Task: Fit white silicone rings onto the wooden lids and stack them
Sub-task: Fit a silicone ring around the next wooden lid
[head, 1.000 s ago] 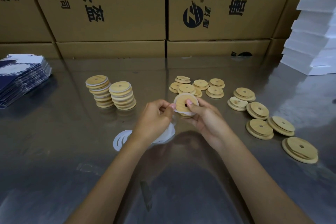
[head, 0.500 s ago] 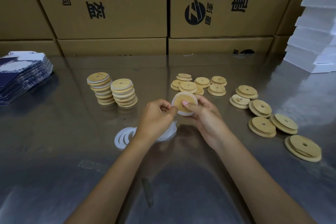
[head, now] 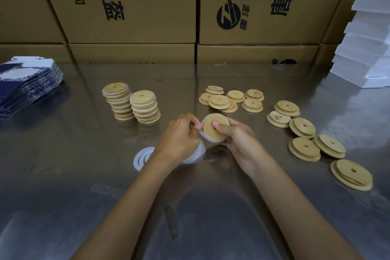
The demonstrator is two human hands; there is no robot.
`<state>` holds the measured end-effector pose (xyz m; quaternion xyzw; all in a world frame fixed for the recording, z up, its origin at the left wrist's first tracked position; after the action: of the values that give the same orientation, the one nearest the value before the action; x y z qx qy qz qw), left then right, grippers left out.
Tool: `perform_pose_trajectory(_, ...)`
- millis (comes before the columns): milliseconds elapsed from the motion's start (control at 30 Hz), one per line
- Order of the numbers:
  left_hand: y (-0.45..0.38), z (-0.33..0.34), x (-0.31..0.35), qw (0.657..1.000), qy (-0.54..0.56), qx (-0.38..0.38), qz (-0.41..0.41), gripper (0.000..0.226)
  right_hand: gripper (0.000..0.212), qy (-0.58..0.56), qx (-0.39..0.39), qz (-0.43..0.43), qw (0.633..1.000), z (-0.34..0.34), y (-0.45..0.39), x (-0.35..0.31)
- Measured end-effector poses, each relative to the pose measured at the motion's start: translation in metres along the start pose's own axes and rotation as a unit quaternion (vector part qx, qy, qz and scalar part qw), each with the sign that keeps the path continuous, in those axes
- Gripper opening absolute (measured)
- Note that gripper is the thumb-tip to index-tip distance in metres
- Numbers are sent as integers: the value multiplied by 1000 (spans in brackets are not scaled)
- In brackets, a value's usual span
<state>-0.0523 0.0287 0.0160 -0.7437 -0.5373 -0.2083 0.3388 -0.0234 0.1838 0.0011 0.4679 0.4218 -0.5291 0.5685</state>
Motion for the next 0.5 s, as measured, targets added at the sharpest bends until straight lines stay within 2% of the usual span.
perform_pose_trajectory(133, 2, 2, 3, 999, 24, -8, 23, 16, 20, -37, -1, 10, 999, -3, -3, 1)
perform_pose_trajectory(267, 1, 2, 4, 996, 94, 7, 1, 14, 23, -62, -2, 10, 998, -1, -5, 2)
perform_pose_trajectory(500, 4, 7, 8, 1000, 7, 12, 2, 14, 24, -97, 28, 2, 995, -1, -4, 1)
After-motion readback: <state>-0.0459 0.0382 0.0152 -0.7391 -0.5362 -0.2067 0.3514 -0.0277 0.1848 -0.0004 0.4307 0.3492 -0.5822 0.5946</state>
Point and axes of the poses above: each hand's wrist, its own y-axis away from the middle knuckle, its own z-axis out of the palm, x = y × z, the point moved 4 cm from there along -y, towards the middle knuckle, and after that the axes turned 2 degrees about -y, right-handed, at the moved point
